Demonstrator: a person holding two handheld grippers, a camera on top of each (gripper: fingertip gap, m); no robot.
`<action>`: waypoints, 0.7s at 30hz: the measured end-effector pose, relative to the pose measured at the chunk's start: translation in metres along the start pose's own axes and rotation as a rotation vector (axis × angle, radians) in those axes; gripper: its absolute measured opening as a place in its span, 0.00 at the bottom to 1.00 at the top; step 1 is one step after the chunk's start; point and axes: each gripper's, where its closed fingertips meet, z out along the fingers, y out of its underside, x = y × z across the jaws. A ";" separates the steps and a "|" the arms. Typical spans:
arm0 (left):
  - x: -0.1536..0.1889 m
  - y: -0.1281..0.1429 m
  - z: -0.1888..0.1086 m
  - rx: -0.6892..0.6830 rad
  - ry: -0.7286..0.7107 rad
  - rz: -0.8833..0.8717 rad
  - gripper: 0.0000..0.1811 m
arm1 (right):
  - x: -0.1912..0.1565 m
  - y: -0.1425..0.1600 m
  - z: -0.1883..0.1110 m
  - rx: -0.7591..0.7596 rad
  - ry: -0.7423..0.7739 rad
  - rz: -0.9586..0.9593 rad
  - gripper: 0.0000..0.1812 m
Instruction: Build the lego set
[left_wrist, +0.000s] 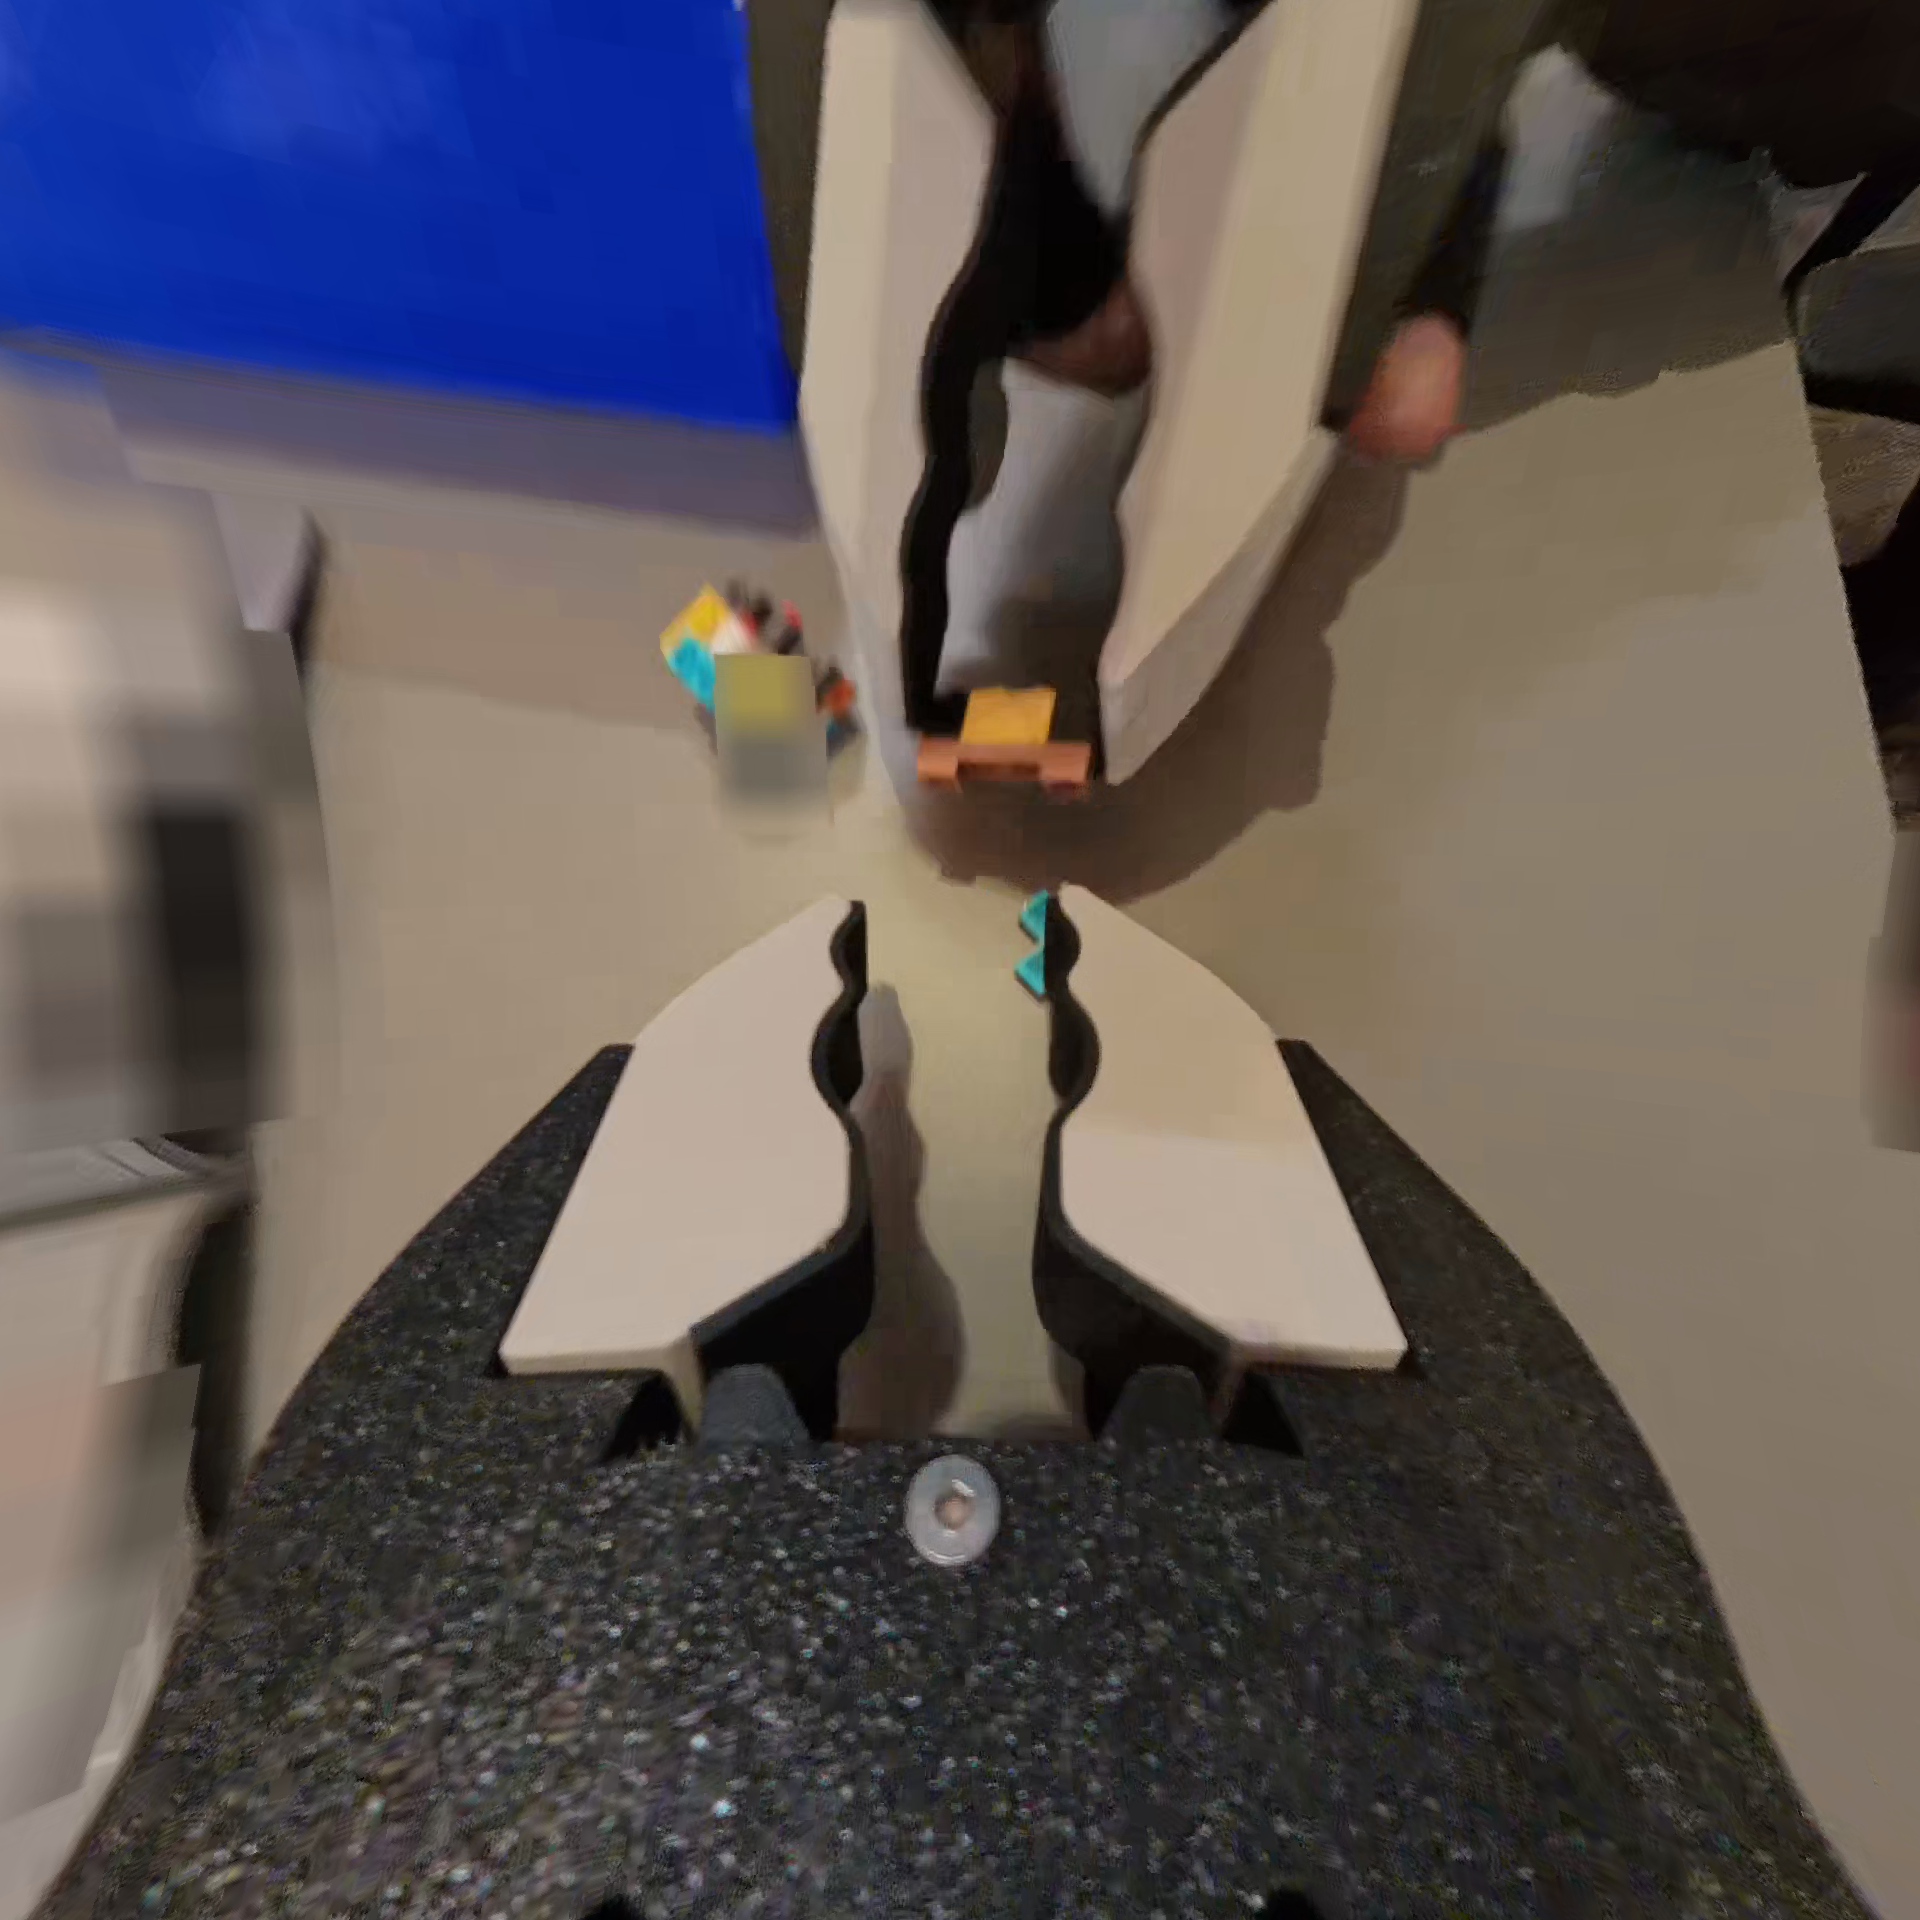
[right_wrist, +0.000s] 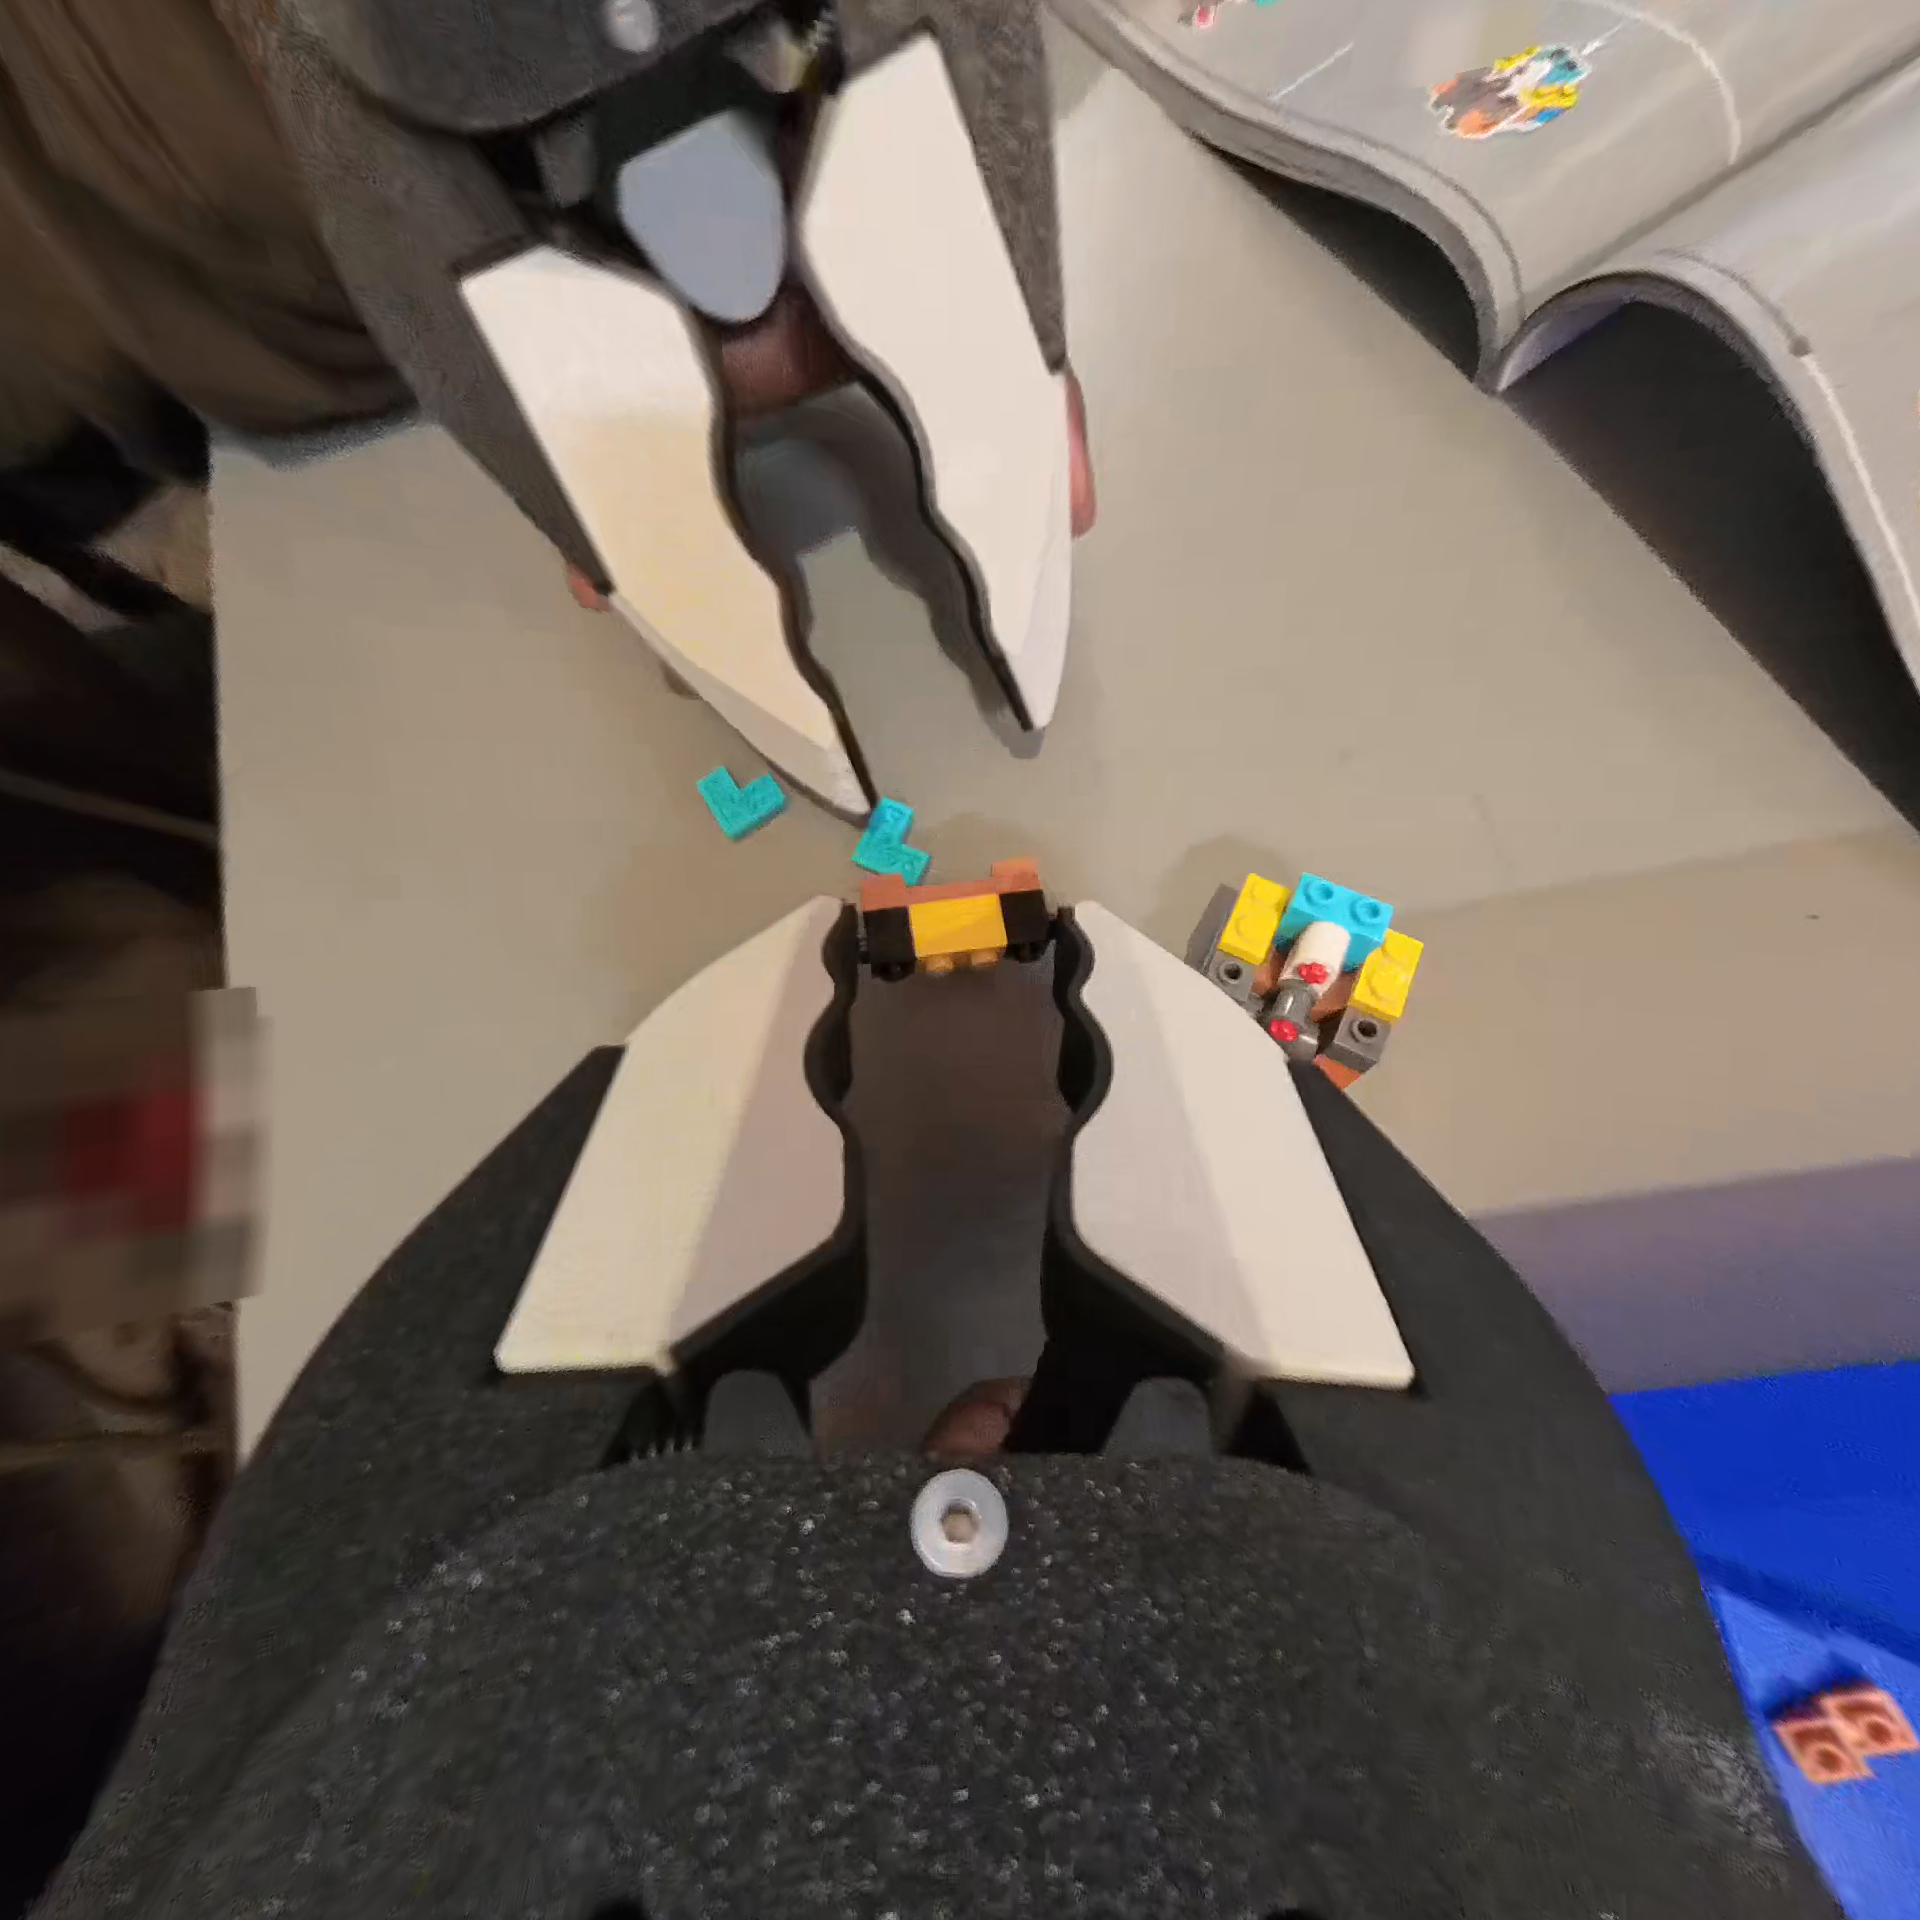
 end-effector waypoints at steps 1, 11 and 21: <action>0.001 -0.011 -0.004 0.058 -0.024 0.087 0.18 | -0.001 -0.004 -0.002 0.018 -0.013 0.031 0.20; 0.021 -0.041 -0.012 0.222 -0.198 0.628 0.08 | -0.015 -0.029 -0.009 0.144 -0.151 0.255 0.20; 0.016 -0.043 -0.014 0.314 -0.042 0.307 0.04 | 0.000 -0.038 -0.014 0.295 -0.089 0.196 0.27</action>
